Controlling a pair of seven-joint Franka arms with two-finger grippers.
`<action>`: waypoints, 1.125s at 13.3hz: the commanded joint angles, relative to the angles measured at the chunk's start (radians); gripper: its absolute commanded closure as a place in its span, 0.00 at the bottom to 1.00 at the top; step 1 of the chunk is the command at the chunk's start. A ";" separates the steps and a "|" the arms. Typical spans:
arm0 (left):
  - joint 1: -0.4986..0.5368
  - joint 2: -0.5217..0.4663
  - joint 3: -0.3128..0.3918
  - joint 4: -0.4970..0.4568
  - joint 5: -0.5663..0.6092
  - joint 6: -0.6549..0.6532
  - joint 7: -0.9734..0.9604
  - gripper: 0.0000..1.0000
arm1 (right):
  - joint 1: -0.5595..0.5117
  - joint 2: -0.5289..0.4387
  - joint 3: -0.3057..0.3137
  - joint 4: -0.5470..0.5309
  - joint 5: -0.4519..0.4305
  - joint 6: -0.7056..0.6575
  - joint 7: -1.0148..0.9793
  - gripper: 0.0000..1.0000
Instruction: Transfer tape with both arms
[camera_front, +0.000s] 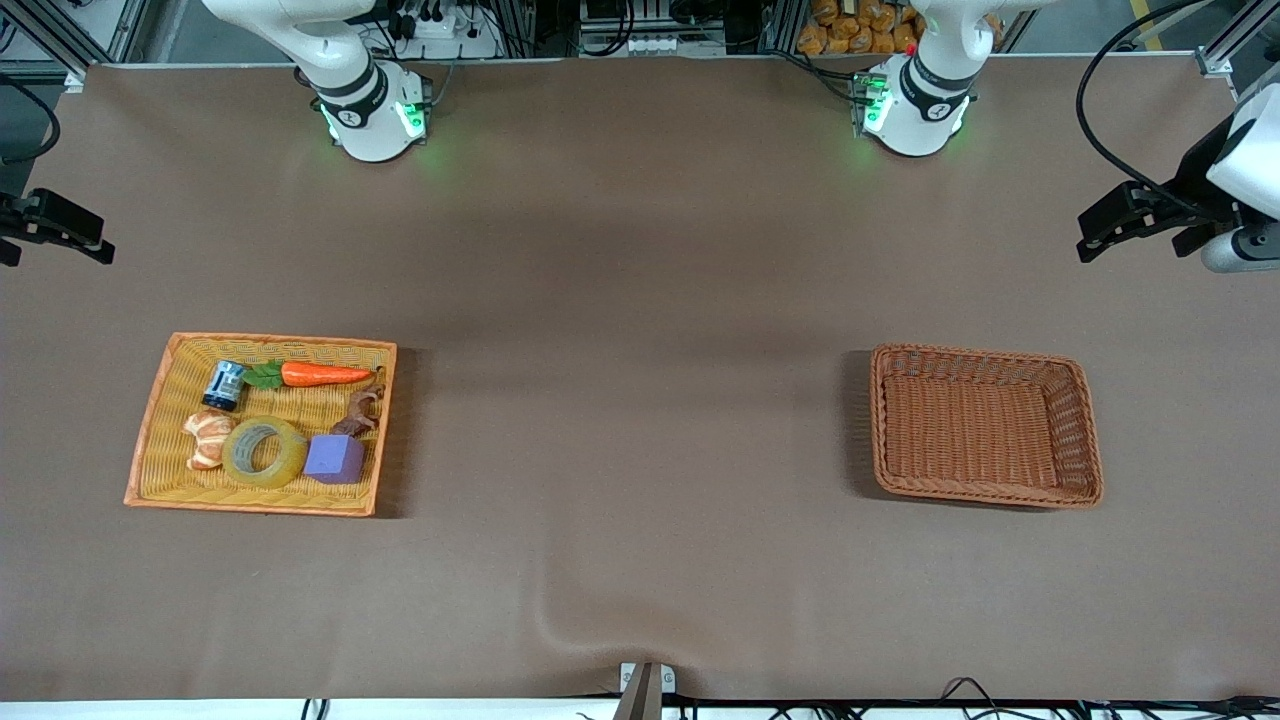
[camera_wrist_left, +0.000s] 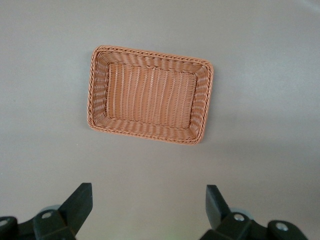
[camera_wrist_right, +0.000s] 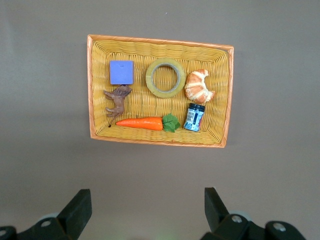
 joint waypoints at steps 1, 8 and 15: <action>0.006 -0.008 0.001 -0.005 -0.010 -0.007 0.021 0.00 | 0.006 -0.005 0.003 -0.004 -0.018 0.001 0.019 0.00; 0.012 0.003 0.004 -0.008 -0.022 -0.010 0.024 0.00 | 0.006 -0.008 0.003 -0.004 -0.017 0.000 0.019 0.00; 0.009 0.002 0.001 -0.016 -0.022 -0.019 0.024 0.00 | 0.062 0.019 0.004 -0.125 -0.017 0.145 -0.019 0.00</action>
